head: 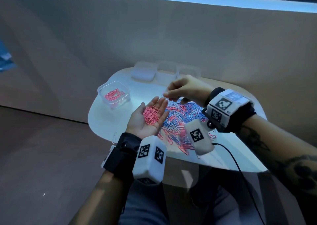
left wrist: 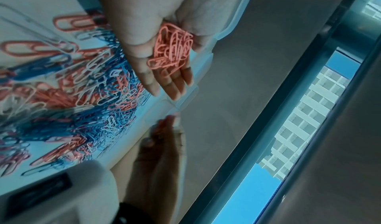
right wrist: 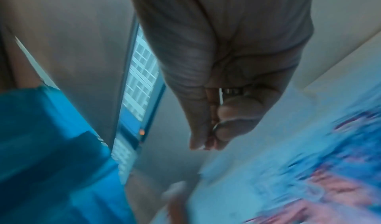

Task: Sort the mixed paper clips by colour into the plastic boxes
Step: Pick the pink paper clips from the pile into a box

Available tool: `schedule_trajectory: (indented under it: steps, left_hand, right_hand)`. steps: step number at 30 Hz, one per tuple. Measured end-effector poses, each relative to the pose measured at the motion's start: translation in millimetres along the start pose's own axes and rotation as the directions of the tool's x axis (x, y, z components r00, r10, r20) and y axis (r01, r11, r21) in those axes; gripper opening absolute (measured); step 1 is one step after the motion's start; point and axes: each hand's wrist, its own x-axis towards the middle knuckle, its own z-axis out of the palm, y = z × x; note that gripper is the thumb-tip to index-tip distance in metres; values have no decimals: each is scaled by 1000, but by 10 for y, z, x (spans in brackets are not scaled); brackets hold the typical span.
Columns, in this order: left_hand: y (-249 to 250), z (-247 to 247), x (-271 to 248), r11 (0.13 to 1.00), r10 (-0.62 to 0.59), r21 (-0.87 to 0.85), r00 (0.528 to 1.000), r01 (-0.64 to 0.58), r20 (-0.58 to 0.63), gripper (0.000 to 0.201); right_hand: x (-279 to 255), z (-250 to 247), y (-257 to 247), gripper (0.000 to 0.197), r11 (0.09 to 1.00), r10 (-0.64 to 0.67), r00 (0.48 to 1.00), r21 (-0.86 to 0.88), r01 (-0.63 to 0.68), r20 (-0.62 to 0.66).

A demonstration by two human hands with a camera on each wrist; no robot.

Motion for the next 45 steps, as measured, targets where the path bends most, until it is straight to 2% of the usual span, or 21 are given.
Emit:
schedule_trajectory:
  steps: [3,5,8,9,11,14,16,19,21,23,25,27,28,29,31,33,35,37,40,42,45]
  left_hand:
    - [8,30,-50,999,17,-47,1000,-16,19,52]
    - [52,19,-80,999,32,-45,998,-29,61,60]
    - [159,-44,-160,998,55,-41,997,-52,61,62]
    - [200,-75,-206,997,57,-57,998,-55,34,59]
    - [297,-154,-321,994,46,-103,999,-48,-24,50]
    - [534,-258,-485,992,60,-106,996,-66,-59,45]
    - [758,-232,-515,992,127,-9,990,-128,-63,45]
    - [1101,-49,-387,945,225,255,973,-206,-46,43]
    - [1255,93,-200,853,285,466,958,-233,-43,39]
    - [1320,168,2,667,373,703,927,-246,-30,37]
    - [1326,122,148,317,441,922,895,-223,65,36]
    - [1320,35,190,-74,425,985,888,-158,174,34]
    - [1311,12,177,-208,405,969,889,-135,211,33]
    - [1309,-9,156,-272,395,953,887,-136,239,31]
    - [1323,-20,77,-248,436,948,851,-198,292,25]
    - [1370,-53,9,-255,575,937,742,-238,345,17]
    - [1416,-123,-24,-382,649,920,683,-89,336,17]
    - [1454,-225,-34,-475,627,866,751,158,207,33]
    - [1442,-299,-21,-399,578,877,816,266,16,34]
    - [1395,-277,-62,-377,594,882,804,283,-5,43]
    - [1239,-174,-208,-574,672,743,716,343,189,52]
  right_hand:
    - [-1,249,-191,13,974,-84,994,-204,97,75]
    - [57,307,-202,19,918,-171,983,-373,134,-68]
    - [167,361,-250,19,919,-290,894,-362,159,-342]
    - [225,405,-272,21,925,-270,909,-347,153,-317]
    - [353,546,-313,32,919,-193,975,-369,141,-106]
    - [510,786,-401,49,842,-130,976,-501,200,172]
    - [609,898,-430,51,747,-116,972,-628,221,204]
    - [704,976,-431,35,731,-135,981,-655,193,139]
    - [713,992,-424,27,745,-146,982,-640,188,118]
    - [698,995,-419,24,761,-136,983,-622,186,127]
    - [686,993,-410,24,776,-124,983,-605,180,134]
    - [683,977,-403,24,794,-115,984,-583,173,135]
    - [682,963,-403,25,799,-114,983,-575,175,141]
    - [687,952,-398,24,803,-111,983,-569,177,149]
    - [703,930,-386,24,810,-101,982,-560,173,158]
    - [705,904,-380,28,837,-83,984,-525,155,158]
    - [666,831,-377,34,868,-77,984,-476,144,158]
    - [604,678,-397,38,898,-83,988,-420,132,132]
    - [436,249,-343,32,896,-86,996,-436,79,3]
    - [262,-65,-213,23,867,-36,997,-499,-2,-66]
    - [-82,-267,4,16,749,74,997,-658,-73,-27]
